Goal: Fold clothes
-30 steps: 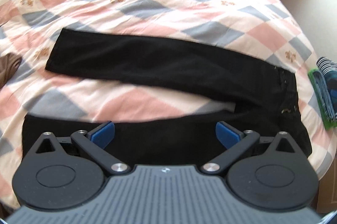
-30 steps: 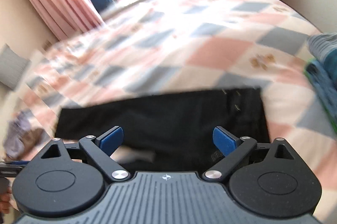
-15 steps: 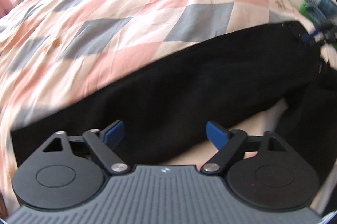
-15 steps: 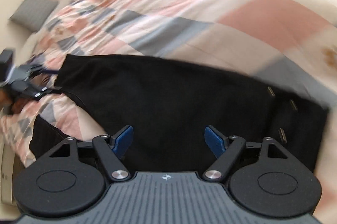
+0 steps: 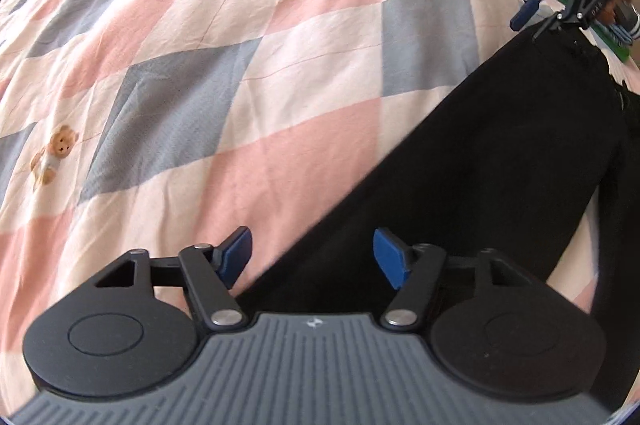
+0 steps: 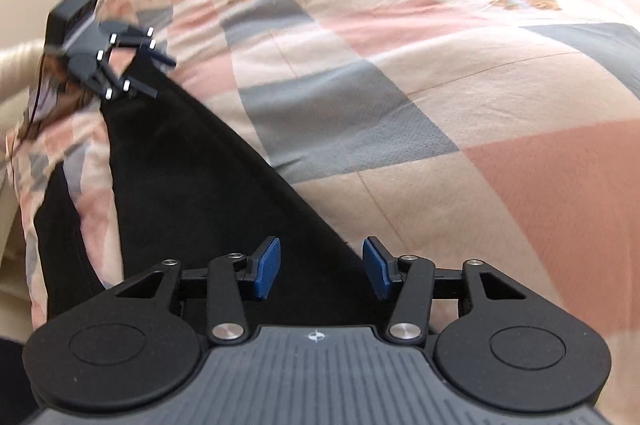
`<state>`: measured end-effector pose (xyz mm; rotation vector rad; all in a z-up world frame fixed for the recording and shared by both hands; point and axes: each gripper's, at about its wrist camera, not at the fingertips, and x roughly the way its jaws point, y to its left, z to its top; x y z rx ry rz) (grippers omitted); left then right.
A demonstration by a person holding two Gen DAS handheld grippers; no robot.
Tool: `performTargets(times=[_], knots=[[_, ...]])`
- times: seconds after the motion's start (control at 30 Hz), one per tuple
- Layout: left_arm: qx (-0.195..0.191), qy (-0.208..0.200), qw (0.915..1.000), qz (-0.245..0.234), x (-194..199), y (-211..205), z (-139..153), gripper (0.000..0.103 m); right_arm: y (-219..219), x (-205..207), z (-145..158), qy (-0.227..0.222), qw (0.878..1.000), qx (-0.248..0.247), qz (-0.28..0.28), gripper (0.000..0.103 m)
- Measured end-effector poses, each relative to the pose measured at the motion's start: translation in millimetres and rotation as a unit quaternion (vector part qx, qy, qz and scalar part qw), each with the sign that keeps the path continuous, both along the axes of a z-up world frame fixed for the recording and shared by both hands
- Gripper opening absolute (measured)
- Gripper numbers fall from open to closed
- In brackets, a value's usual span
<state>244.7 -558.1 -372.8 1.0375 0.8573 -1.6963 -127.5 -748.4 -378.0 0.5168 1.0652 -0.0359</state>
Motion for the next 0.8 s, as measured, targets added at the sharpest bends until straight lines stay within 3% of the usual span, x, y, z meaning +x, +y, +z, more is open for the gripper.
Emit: performTargets(times=[0.23,0.3,0.37,0.47,0.5,0.57,0.67,0.8], knots=[[0.074,0.021,0.9966,-0.028,24,-4,-34,0.054,-14,16,-26,0.049,0.997,0.036,0.046,0.041],[0.072,0.016,0.9967,-0.034,23,-1,-40,0.05,-12,19,-30,0.062,0.997,0.018,0.047,0.025],[0.065,0.003,0.9968,-0.046,17,1,-43,0.04,-7,21,-28,0.062,0.997,-0.008,0.046,0.019],[0.041,-0.043,0.9961,-0.066,3,12,-38,0.026,12,18,-17,0.062,0.995,-0.066,0.049,0.01],[0.028,-0.063,0.9954,-0.067,-1,18,-33,0.017,21,16,-10,0.059,0.993,-0.09,0.046,0.009],[-0.001,-0.103,0.9926,-0.065,-12,33,-21,0.011,45,9,10,0.046,0.986,-0.153,0.038,0.008],[-0.067,-0.135,0.9884,-0.016,-28,73,14,0.009,102,-8,49,0.026,0.965,-0.261,0.028,0.007],[-0.133,-0.132,0.9789,0.081,-57,158,69,0.009,208,-41,98,0.006,0.926,-0.378,0.02,0.007]])
